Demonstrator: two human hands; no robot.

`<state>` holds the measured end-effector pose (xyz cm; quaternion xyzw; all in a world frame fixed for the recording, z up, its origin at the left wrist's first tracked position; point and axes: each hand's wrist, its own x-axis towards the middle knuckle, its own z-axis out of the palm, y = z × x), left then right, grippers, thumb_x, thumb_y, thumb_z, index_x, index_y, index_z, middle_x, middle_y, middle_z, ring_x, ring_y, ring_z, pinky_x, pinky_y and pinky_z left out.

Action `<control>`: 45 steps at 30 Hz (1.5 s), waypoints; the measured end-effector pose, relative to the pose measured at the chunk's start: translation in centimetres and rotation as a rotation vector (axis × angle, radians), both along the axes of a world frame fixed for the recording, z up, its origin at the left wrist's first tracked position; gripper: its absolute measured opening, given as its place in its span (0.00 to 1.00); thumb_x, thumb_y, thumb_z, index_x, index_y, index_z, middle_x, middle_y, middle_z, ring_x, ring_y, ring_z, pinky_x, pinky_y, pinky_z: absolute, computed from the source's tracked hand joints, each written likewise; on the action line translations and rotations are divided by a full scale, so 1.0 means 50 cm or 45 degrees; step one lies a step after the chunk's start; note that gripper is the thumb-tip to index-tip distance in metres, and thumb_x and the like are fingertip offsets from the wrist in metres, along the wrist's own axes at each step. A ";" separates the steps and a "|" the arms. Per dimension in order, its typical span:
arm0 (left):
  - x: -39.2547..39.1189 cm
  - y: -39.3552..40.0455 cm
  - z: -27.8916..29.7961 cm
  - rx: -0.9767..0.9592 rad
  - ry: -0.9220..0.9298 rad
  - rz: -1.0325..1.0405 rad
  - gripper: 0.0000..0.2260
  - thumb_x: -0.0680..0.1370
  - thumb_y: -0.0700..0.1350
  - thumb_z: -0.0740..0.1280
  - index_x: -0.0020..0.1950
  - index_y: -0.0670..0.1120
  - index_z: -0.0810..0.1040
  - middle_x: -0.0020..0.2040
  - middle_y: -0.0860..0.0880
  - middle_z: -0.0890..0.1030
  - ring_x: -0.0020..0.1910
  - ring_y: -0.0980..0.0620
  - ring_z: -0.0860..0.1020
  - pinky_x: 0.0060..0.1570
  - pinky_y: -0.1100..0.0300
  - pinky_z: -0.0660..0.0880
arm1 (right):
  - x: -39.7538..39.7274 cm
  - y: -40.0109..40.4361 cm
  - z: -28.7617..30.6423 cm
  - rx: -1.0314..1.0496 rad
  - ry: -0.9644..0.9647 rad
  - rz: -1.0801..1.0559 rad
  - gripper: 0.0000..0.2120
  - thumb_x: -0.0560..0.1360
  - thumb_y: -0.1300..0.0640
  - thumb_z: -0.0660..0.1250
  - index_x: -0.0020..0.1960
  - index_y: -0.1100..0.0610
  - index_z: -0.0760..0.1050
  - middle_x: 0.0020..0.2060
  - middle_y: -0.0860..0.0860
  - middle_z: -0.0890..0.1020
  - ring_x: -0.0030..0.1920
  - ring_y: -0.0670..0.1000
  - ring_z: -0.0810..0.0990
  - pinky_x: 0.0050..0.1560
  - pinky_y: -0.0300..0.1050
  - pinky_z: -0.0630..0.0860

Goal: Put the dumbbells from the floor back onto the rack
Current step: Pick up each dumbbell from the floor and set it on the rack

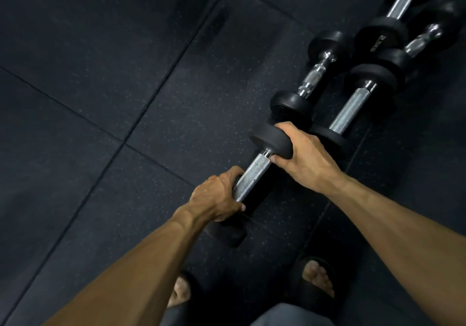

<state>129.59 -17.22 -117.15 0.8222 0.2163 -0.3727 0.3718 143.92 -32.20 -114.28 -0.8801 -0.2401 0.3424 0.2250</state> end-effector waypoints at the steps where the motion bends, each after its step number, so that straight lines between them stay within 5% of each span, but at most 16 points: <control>1: 0.000 -0.001 0.016 -0.007 -0.006 -0.008 0.30 0.69 0.50 0.75 0.66 0.58 0.65 0.54 0.49 0.80 0.54 0.47 0.77 0.55 0.48 0.76 | -0.001 -0.005 0.016 0.008 0.005 -0.014 0.23 0.73 0.54 0.73 0.63 0.43 0.67 0.52 0.50 0.78 0.53 0.53 0.78 0.58 0.56 0.76; 10: 0.060 -0.023 0.265 -0.054 -0.124 -0.088 0.27 0.69 0.49 0.75 0.63 0.59 0.66 0.37 0.57 0.75 0.42 0.51 0.77 0.45 0.54 0.76 | 0.032 -0.056 0.277 0.064 -0.046 -0.125 0.23 0.72 0.53 0.73 0.62 0.40 0.67 0.50 0.49 0.78 0.51 0.52 0.79 0.54 0.54 0.79; 21: 0.165 -0.100 0.742 -0.081 -0.414 -0.256 0.28 0.67 0.49 0.76 0.61 0.60 0.67 0.43 0.54 0.80 0.45 0.51 0.79 0.49 0.48 0.79 | 0.054 -0.175 0.812 0.092 -0.381 -0.284 0.21 0.73 0.55 0.72 0.61 0.42 0.68 0.47 0.48 0.77 0.49 0.51 0.77 0.55 0.55 0.76; 31: 0.197 -0.343 1.174 -0.232 -0.690 -0.500 0.22 0.65 0.48 0.76 0.53 0.57 0.70 0.42 0.51 0.80 0.43 0.48 0.79 0.48 0.45 0.78 | -0.016 -0.450 1.267 0.039 -0.703 -0.503 0.26 0.71 0.51 0.73 0.64 0.39 0.66 0.51 0.47 0.80 0.52 0.51 0.79 0.57 0.55 0.75; 38: 0.192 -0.620 1.310 -0.234 -0.741 -0.767 0.22 0.65 0.48 0.76 0.51 0.62 0.68 0.37 0.55 0.77 0.38 0.50 0.77 0.45 0.49 0.79 | -0.107 -0.734 1.401 0.024 -0.800 -0.717 0.28 0.70 0.53 0.75 0.66 0.45 0.68 0.54 0.48 0.83 0.55 0.54 0.81 0.57 0.52 0.76; 45: 0.125 -0.922 1.369 -0.386 -0.751 -0.987 0.21 0.67 0.45 0.76 0.54 0.53 0.70 0.40 0.54 0.76 0.37 0.54 0.75 0.41 0.54 0.77 | -0.235 -1.022 1.472 -0.058 -0.797 -0.886 0.27 0.70 0.55 0.74 0.67 0.46 0.70 0.51 0.46 0.83 0.53 0.50 0.82 0.57 0.49 0.76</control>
